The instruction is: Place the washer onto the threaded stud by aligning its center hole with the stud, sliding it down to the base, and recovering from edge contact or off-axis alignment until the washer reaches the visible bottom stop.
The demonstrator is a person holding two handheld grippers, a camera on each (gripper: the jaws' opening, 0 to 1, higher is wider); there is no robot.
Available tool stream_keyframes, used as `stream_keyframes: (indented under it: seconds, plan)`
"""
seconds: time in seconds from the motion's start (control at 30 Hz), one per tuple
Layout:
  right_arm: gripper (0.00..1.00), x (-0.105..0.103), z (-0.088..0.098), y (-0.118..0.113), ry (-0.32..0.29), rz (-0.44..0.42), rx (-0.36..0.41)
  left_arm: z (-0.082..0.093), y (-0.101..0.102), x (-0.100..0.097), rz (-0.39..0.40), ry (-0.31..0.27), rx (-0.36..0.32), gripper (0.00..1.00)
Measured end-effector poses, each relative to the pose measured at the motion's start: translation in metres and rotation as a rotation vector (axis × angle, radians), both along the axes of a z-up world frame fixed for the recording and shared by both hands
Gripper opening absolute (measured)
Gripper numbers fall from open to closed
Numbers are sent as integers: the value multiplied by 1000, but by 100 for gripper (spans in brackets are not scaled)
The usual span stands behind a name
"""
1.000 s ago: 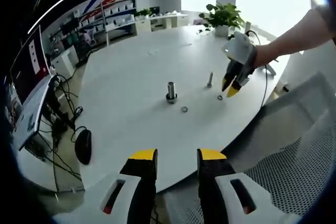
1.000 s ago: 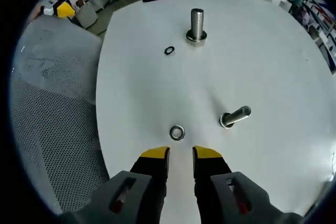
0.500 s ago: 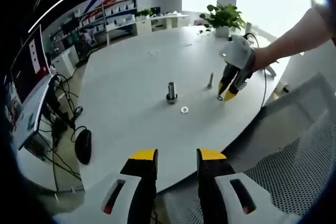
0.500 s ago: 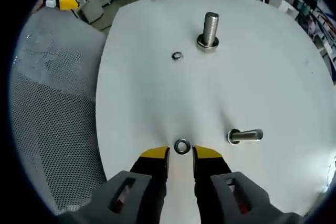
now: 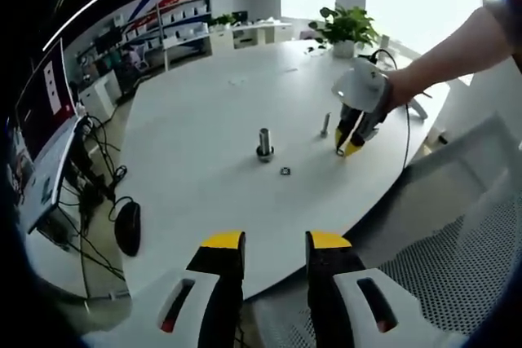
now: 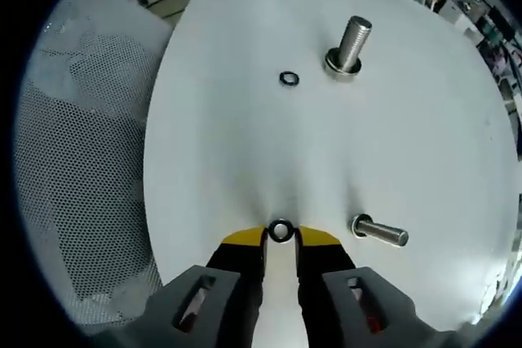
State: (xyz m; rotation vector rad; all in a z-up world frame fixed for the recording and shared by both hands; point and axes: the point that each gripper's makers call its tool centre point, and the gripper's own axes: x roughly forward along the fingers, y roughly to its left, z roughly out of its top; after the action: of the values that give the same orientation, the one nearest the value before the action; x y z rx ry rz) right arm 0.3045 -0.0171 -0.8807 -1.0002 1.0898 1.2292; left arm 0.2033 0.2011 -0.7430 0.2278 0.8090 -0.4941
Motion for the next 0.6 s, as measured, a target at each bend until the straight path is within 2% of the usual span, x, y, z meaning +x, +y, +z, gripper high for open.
stream_keyframes:
  seconds: [0.27,0.4,0.5,0.6]
  plan:
    - [14,1,0,0,17,-11,-140,-1,0,-1,-3,3,10,28]
    - [14,0,0,1,10,-27,-171,-1,1,-1,2,2,9,28]
    - [14,-1,1,0,-6,-50,-154,-1,1,-1,3,1,11,28]
    - [14,0,1,1,-46,-56,-76,0,1,-1,4,2,9,28]
